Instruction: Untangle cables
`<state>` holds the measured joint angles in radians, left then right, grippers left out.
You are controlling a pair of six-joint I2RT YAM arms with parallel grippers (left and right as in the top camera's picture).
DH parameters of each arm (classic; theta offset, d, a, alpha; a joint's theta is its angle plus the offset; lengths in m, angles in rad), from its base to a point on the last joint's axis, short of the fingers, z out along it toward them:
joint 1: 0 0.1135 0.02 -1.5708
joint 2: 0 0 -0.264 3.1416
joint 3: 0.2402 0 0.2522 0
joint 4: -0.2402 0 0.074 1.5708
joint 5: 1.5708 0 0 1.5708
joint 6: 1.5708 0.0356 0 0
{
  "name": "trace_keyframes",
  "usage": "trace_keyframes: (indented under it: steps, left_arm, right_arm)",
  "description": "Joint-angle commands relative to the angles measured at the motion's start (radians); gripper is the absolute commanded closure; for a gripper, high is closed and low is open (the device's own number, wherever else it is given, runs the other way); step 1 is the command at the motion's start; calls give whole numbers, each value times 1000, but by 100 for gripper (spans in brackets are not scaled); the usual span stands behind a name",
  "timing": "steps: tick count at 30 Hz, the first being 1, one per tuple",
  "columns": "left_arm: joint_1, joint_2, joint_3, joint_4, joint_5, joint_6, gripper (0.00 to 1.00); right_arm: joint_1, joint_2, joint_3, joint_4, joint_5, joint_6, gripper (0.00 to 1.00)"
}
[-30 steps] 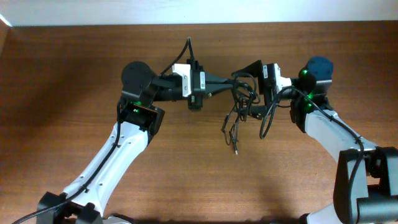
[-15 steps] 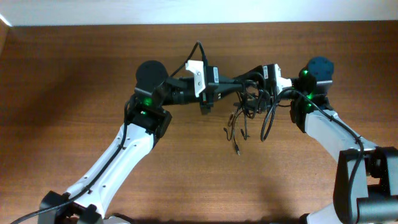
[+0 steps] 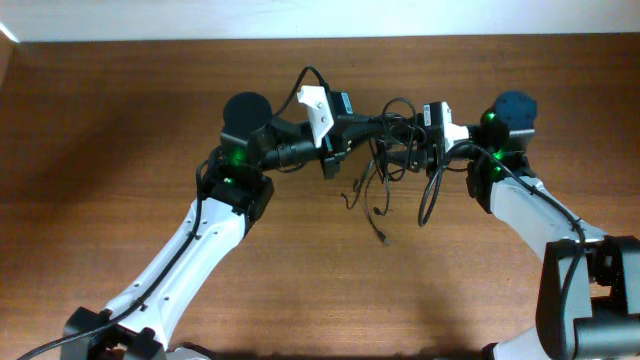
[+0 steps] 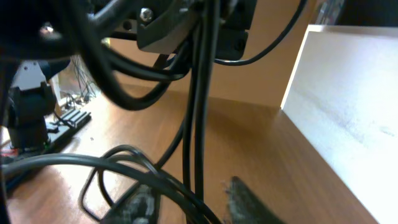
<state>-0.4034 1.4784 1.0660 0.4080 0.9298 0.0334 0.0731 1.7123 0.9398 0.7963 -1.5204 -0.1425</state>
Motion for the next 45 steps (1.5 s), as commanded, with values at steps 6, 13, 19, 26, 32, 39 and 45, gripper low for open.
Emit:
trace_keyframes:
  steps: [6,13,19,26,32,39,45]
  left_arm:
    - [5,-1,10,1,-10,-7,100]
    - [19,-1,10,-48,-10,-8,100]
    - [20,-1,10,-48,5,-22,100]
    - [20,-1,10,-161,16,-21,100]
    - [20,-1,10,-182,16,-21,100]
    - [20,-1,10,-202,16,-21,100]
    - [23,-1,10,-204,16,-21,100]
  right_arm:
    - [4,-4,8,3,14,0,78]
    - [-62,-4,8,3,13,0,91]
    - [-114,-4,8,-9,16,0,96]
    - [-249,-4,8,-235,219,1,96]
    - [-433,-4,8,-430,397,169,96]
    - [-586,-4,8,-735,558,395,96]
    - [-591,-4,8,-1046,784,448,96]
